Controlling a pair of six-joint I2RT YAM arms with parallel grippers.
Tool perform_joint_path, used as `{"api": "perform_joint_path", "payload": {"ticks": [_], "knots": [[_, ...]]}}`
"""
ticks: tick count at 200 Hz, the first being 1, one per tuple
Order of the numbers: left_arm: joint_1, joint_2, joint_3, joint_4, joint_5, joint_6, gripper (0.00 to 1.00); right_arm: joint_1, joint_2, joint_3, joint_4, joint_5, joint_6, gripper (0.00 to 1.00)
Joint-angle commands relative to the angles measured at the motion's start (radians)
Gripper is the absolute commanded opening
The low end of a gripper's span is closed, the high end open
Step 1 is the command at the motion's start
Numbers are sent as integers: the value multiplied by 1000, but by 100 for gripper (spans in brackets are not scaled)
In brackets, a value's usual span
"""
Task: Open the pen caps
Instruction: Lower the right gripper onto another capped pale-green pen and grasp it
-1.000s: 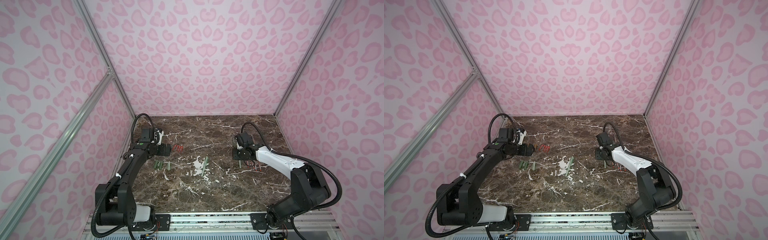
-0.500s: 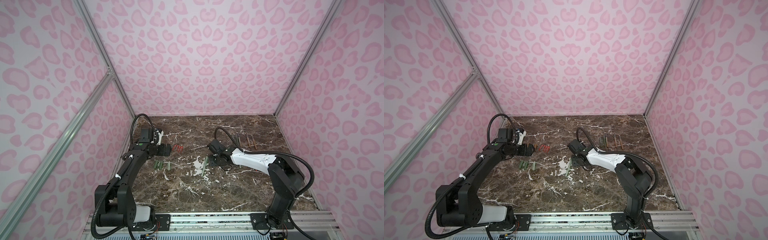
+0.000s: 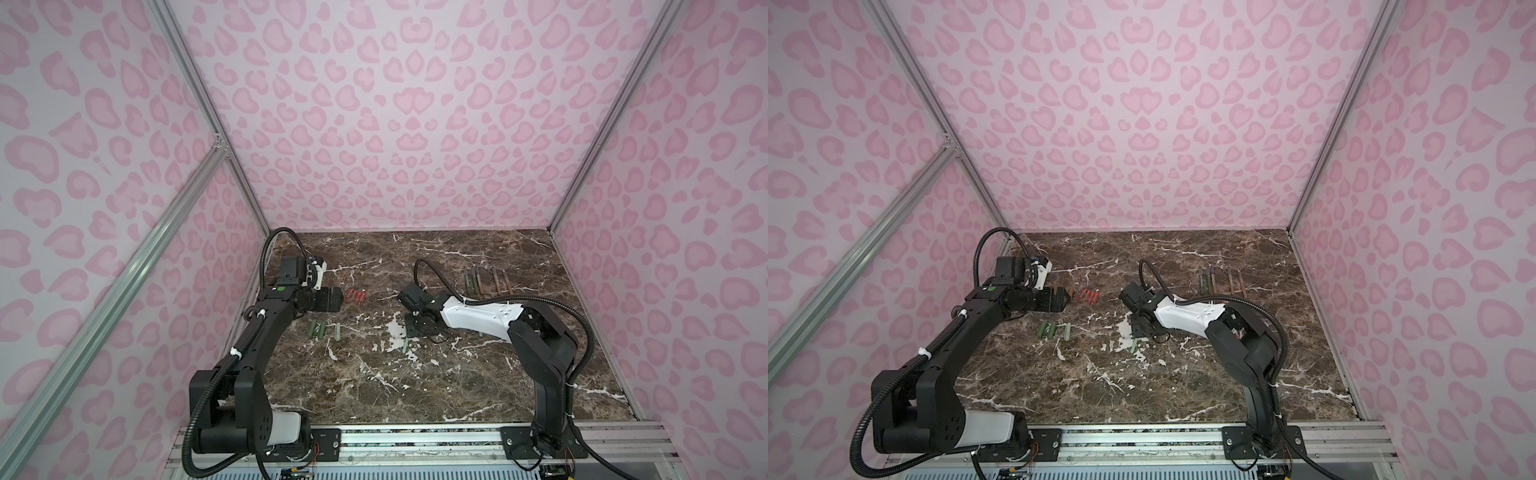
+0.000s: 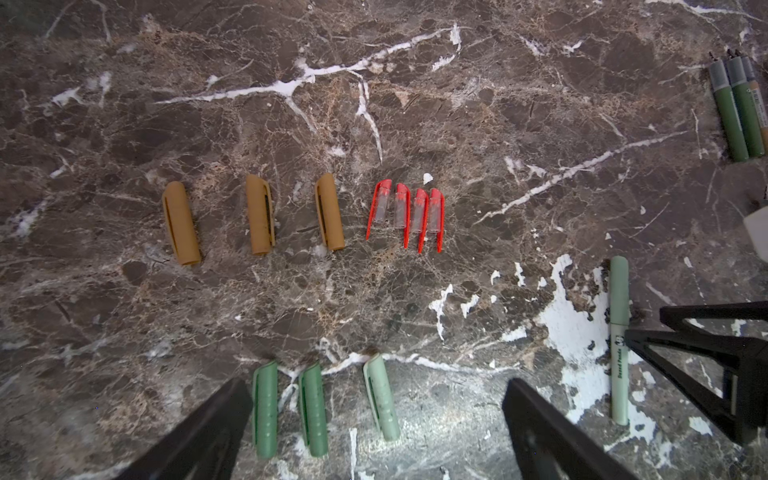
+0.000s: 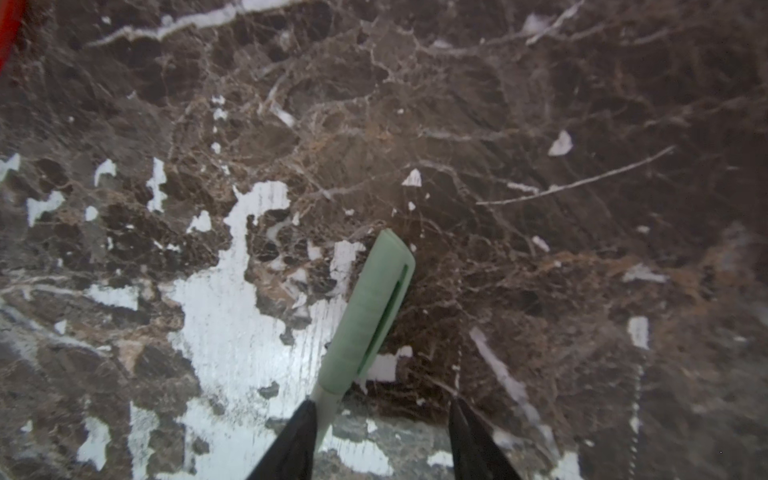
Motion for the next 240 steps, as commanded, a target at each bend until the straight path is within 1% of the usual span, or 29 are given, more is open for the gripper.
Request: {"api": "perform_joint_path", "payload": {"ticks": [1,19,46,55,75,101,116,128,145,168,181,198,216,240], "knots": [[2,-4,-2,29,13,0,98,4,16,0,-27,1,5,51],[1,-2,-1,29,13,-3,98,3,21,-1,-30,-8,5,47],[0,-1,-1,29,14,-3,98,8,28,5,-35,-16,2,46],[1,-1,-1,29,15,-3,98,10,33,9,-45,-18,1,45],[1,-3,-1,29,12,-3,98,10,32,3,-62,-25,2,39],[1,-2,-1,28,16,-6,98,11,10,-23,-64,-30,2,26],[1,1,1,29,21,-8,98,11,-1,-34,-65,-34,-1,22],[1,3,4,28,22,-10,98,13,-9,-38,-71,-34,-3,22],[1,6,10,23,23,-11,98,18,-19,-42,-80,-33,-5,27],[1,7,10,23,23,-13,98,26,-20,-48,-88,-42,-12,27],[1,6,9,24,26,-14,98,31,-17,-48,-91,-43,-14,24],[1,6,8,25,30,-17,98,30,-15,-48,-87,-48,-21,16],[0,7,13,23,67,-25,98,26,-11,-34,-87,-48,-35,8],[1,4,22,26,179,-59,99,26,-24,-7,-75,-38,-70,6]]}}
